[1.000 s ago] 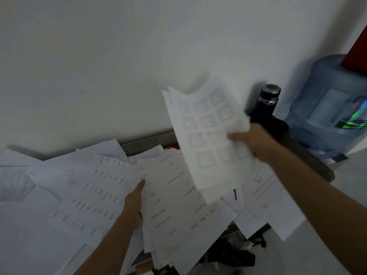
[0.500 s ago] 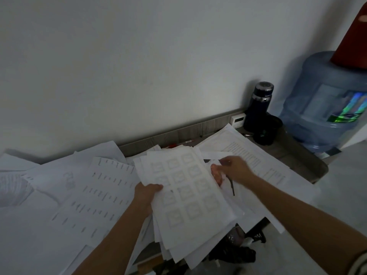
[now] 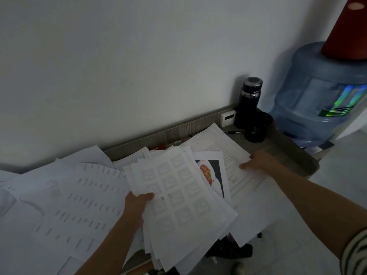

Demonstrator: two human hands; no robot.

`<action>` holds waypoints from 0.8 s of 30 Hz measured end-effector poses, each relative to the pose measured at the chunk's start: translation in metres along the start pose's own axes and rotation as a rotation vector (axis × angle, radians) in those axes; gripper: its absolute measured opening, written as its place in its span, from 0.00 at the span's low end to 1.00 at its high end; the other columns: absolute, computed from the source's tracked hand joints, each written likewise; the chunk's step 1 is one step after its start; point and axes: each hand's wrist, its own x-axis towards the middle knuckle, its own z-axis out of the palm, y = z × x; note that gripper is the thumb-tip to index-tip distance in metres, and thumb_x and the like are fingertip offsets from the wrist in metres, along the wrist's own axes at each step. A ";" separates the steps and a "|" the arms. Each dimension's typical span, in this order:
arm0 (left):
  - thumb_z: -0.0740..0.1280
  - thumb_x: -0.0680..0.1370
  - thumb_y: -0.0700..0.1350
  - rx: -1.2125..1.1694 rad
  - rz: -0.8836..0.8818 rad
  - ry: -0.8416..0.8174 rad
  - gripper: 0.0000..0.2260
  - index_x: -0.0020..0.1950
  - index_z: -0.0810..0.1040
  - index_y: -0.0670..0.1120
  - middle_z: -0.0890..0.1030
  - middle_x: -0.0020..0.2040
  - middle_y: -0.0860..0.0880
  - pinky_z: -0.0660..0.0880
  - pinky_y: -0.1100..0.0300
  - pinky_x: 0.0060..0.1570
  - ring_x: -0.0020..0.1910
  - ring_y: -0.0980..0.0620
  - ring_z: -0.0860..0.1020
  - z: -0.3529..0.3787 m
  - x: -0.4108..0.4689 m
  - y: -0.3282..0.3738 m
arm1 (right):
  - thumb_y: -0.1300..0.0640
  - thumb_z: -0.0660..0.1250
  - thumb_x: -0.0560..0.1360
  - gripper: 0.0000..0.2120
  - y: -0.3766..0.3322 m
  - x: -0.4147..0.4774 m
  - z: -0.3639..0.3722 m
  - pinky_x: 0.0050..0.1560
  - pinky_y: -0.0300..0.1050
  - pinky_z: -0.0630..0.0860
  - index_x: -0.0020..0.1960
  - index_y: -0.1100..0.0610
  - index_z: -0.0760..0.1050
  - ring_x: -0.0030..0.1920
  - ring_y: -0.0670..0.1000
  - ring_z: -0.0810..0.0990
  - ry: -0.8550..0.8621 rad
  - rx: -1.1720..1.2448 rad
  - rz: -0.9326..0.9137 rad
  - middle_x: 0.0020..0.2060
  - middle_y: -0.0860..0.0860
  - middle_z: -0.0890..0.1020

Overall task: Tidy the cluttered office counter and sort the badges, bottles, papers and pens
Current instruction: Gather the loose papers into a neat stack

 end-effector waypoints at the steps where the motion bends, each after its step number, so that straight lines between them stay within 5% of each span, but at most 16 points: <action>1: 0.72 0.71 0.31 -0.002 0.001 0.001 0.23 0.65 0.74 0.36 0.79 0.58 0.38 0.76 0.48 0.51 0.50 0.41 0.78 0.001 0.000 0.000 | 0.47 0.76 0.69 0.32 -0.005 -0.001 0.002 0.53 0.48 0.77 0.67 0.60 0.71 0.51 0.53 0.79 -0.019 0.053 -0.027 0.59 0.56 0.79; 4: 0.72 0.71 0.31 -0.014 -0.003 0.003 0.23 0.65 0.74 0.36 0.79 0.58 0.39 0.76 0.48 0.51 0.51 0.40 0.78 0.000 0.001 -0.001 | 0.52 0.74 0.71 0.21 -0.017 -0.002 0.002 0.54 0.54 0.80 0.61 0.57 0.76 0.47 0.54 0.83 -0.020 0.099 -0.110 0.50 0.54 0.82; 8: 0.72 0.71 0.31 -0.015 0.000 0.000 0.23 0.65 0.74 0.36 0.79 0.58 0.39 0.76 0.46 0.53 0.50 0.41 0.78 0.001 -0.001 -0.002 | 0.46 0.76 0.68 0.29 -0.014 0.000 0.006 0.68 0.60 0.68 0.65 0.55 0.74 0.63 0.58 0.75 0.070 -0.111 -0.106 0.60 0.55 0.78; 11: 0.73 0.70 0.31 -0.010 0.007 0.013 0.24 0.66 0.73 0.36 0.79 0.58 0.39 0.76 0.47 0.52 0.51 0.41 0.78 0.001 -0.001 -0.002 | 0.50 0.79 0.66 0.34 -0.009 -0.002 0.006 0.58 0.52 0.76 0.66 0.60 0.70 0.59 0.58 0.77 0.066 0.003 -0.056 0.61 0.58 0.76; 15: 0.73 0.70 0.32 -0.024 -0.003 0.012 0.24 0.66 0.73 0.36 0.79 0.59 0.39 0.75 0.41 0.57 0.54 0.39 0.78 0.000 0.000 -0.003 | 0.54 0.78 0.68 0.24 -0.011 -0.011 0.004 0.40 0.45 0.78 0.59 0.61 0.74 0.43 0.52 0.80 -0.066 0.116 -0.035 0.45 0.53 0.80; 18: 0.74 0.69 0.32 -0.036 -0.011 -0.001 0.25 0.65 0.74 0.37 0.79 0.59 0.39 0.75 0.40 0.57 0.54 0.39 0.78 -0.002 0.003 -0.004 | 0.55 0.75 0.71 0.22 -0.015 -0.017 0.008 0.46 0.48 0.80 0.60 0.62 0.74 0.46 0.54 0.82 -0.106 0.186 -0.042 0.48 0.55 0.81; 21: 0.75 0.68 0.33 -0.030 -0.019 -0.008 0.26 0.66 0.74 0.37 0.79 0.59 0.38 0.75 0.38 0.57 0.54 0.38 0.79 -0.004 0.006 -0.007 | 0.54 0.70 0.75 0.20 -0.034 -0.035 -0.007 0.54 0.52 0.79 0.65 0.58 0.74 0.50 0.54 0.81 0.105 0.093 -0.212 0.55 0.56 0.81; 24: 0.75 0.68 0.33 -0.032 -0.031 -0.015 0.26 0.65 0.74 0.37 0.80 0.59 0.38 0.75 0.38 0.57 0.54 0.38 0.79 -0.005 0.007 -0.006 | 0.54 0.65 0.79 0.17 -0.065 -0.069 -0.049 0.49 0.46 0.74 0.66 0.57 0.73 0.49 0.55 0.78 0.371 -0.068 -0.410 0.56 0.58 0.80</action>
